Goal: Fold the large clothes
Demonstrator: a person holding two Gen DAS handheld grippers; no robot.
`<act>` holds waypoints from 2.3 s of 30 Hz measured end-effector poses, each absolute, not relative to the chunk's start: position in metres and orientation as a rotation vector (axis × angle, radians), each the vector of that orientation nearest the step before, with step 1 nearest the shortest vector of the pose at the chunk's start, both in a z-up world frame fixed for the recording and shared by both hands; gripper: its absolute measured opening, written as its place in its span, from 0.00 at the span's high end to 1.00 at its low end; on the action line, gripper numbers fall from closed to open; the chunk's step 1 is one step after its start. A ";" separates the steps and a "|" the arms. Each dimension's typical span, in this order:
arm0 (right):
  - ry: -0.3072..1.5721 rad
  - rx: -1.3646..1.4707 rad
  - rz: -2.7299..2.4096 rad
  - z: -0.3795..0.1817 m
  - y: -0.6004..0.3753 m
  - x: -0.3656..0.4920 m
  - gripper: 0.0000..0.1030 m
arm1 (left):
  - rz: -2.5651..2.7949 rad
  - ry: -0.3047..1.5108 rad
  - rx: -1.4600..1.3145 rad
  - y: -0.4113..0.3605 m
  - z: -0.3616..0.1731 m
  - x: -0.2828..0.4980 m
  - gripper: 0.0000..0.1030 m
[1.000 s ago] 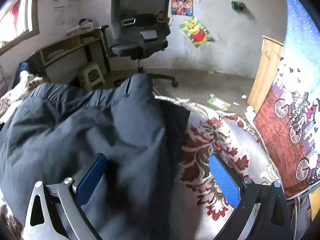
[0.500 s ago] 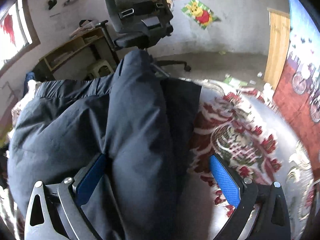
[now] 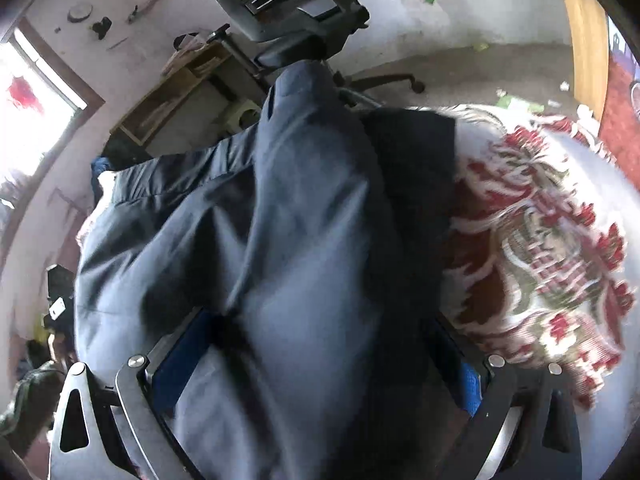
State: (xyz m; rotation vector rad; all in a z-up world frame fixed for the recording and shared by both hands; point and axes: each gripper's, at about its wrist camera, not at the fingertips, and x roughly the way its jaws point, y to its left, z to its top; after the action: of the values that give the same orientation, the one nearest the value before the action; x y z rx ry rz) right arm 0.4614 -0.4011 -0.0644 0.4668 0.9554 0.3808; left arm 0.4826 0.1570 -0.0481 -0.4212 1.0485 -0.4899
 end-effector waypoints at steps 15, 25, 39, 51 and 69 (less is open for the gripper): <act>0.874 0.508 0.285 -0.027 -0.392 0.444 0.83 | -0.369 0.977 -0.435 0.140 -0.001 0.471 0.84; 0.678 0.417 0.261 0.054 -0.382 0.419 0.88 | -0.423 0.763 -0.452 0.097 0.085 0.456 0.95; 0.742 0.404 0.240 0.027 -0.401 0.413 0.88 | -0.331 0.966 -0.337 0.103 -0.009 0.492 0.65; 0.823 0.422 0.226 -0.023 -0.414 0.423 0.76 | -0.451 1.101 -0.545 0.129 -0.075 0.538 0.13; 0.687 0.323 0.197 0.045 -0.391 0.402 0.89 | -0.503 0.866 -0.502 0.111 0.018 0.469 0.88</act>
State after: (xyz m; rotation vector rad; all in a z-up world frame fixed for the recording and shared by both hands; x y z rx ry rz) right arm 0.4019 -0.3905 0.0454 0.3235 0.6865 0.1970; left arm 0.4691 0.1108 0.0176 -0.5024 0.8658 -0.5034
